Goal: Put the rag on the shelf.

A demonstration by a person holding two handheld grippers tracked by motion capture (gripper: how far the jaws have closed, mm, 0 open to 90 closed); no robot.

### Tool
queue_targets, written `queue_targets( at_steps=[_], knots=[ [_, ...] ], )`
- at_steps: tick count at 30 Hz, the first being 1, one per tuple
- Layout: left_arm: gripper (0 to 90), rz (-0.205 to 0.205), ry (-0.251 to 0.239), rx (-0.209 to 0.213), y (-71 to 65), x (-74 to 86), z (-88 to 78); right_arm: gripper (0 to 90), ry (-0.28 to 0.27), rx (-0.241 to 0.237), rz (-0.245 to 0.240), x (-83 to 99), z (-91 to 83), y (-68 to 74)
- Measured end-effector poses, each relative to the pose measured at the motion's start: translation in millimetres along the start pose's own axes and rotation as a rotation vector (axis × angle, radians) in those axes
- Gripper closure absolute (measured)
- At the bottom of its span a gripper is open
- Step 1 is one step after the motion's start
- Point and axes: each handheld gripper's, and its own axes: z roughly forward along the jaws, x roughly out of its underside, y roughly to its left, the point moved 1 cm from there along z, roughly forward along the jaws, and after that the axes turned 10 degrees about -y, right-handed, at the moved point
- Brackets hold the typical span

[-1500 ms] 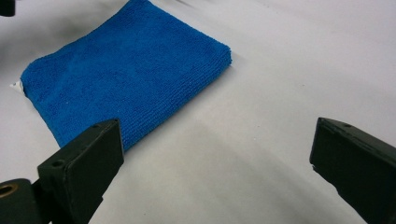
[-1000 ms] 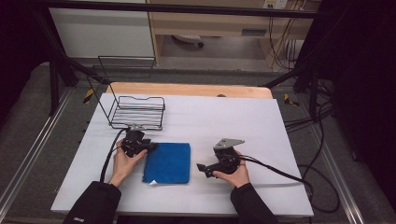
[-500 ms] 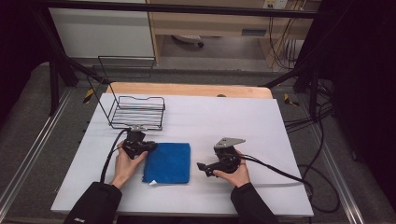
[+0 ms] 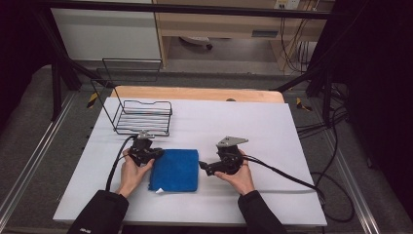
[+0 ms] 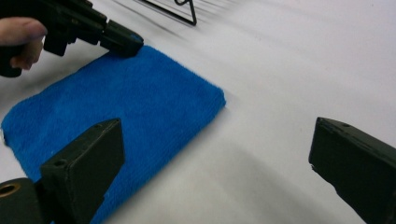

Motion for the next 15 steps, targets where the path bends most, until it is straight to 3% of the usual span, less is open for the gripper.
queue_targets(
  at_steps=[8,15],
  knots=[
    [82.5,0.017,-0.004,0.005,-0.2,0.5,0.1,15.8,-0.019,0.030,0.059,-14.3,26.8,-1.0],
    [82.5,0.019,-0.006,0.012,0.8,0.8,0.0,31.2,0.049,0.039,0.070,-11.4,56.5,-1.3]
  ],
)
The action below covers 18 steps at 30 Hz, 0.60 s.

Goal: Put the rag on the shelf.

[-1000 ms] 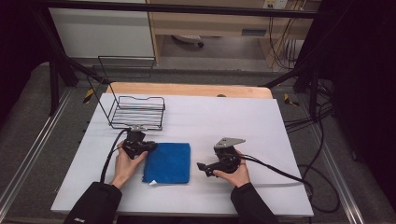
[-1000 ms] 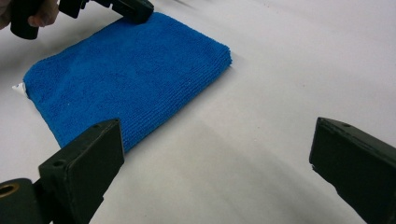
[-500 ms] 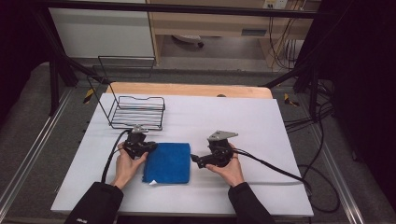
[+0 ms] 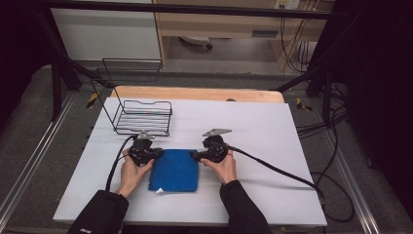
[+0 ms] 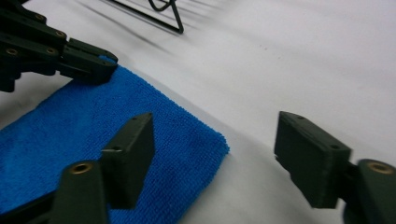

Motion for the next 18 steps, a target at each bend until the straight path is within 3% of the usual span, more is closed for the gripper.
queue_targets(
  at_steps=[5,10,18],
  knots=[
    [82.4,0.004,0.000,0.004,0.5,0.3,-0.2,47.4,0.022,0.018,0.017,1.9,10.0,-2.4],
    [82.4,0.005,-0.001,0.007,0.9,0.4,-0.2,61.3,0.054,0.003,0.027,2.7,11.9,-4.4],
    [82.3,0.004,-0.008,0.013,1.7,1.0,-0.2,69.6,0.085,-0.022,0.051,5.2,14.2,-4.3]
  ],
)
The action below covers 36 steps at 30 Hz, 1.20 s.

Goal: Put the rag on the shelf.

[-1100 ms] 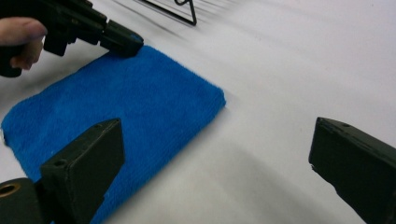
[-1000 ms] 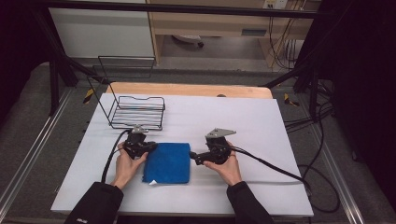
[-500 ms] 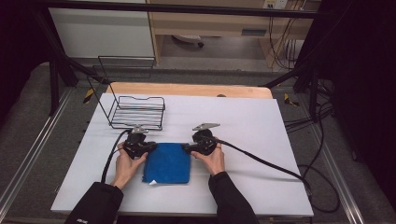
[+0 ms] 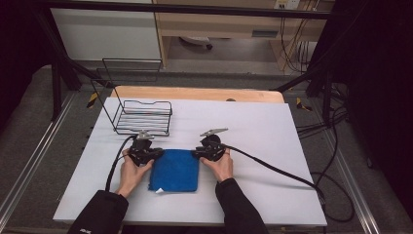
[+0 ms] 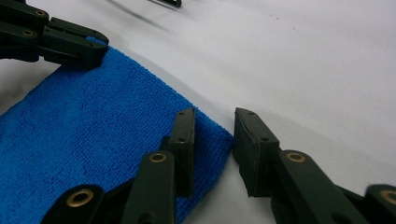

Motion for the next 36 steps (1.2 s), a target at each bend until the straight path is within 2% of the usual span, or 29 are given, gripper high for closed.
queue_targets(
  at_steps=[9,13,16,20,24,27,36],
  knots=[
    [82.2,0.005,-0.008,0.016,2.3,0.7,-0.4,82.9,0.013,-0.023,0.045,0.1,1.3,0.0],
    [83.2,-0.052,-0.013,0.042,6.7,1.2,-0.7,85.4,0.010,-0.028,0.053,-1.7,0.1,-0.4],
    [84.1,-0.075,-0.026,0.046,7.9,2.2,-1.7,85.7,-0.006,-0.028,0.051,-3.7,-3.5,1.0],
    [84.6,-0.070,-0.057,0.049,7.3,1.0,-7.1,85.9,-0.054,-0.033,0.039,-7.5,-10.1,4.5],
    [84.7,-0.064,-0.102,0.052,5.5,-1.7,-17.0,85.9,-0.095,-0.039,-0.001,-8.8,-17.3,9.1],
    [84.7,-0.065,-0.135,0.062,3.6,-3.4,-24.9,86.0,-0.117,-0.040,-0.013,-9.8,-22.2,12.4],
    [84.7,-0.027,-0.192,0.075,-3.6,-6.7,-42.5,86.0,-0.183,-0.061,-0.041,-13.7,-38.6,21.3]
  ],
)
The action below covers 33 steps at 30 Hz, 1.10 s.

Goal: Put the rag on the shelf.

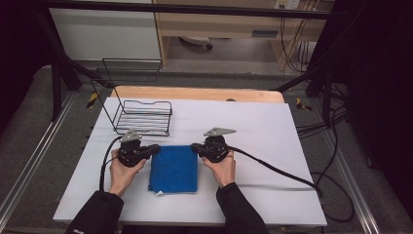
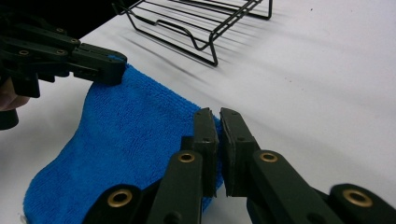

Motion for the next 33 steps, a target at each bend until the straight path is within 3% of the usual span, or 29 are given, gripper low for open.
queue_targets(
  at_steps=[25,33],
  knots=[
    [84.7,0.067,-0.101,0.006,-23.9,-17.3,-27.1,86.1,-0.127,-0.040,-0.053,-17.0,-34.9,17.6],
    [84.7,0.070,-0.136,0.003,-26.0,-24.4,-35.4,86.2,-0.155,-0.040,-0.081,-25.7,-41.6,25.1]
  ],
)
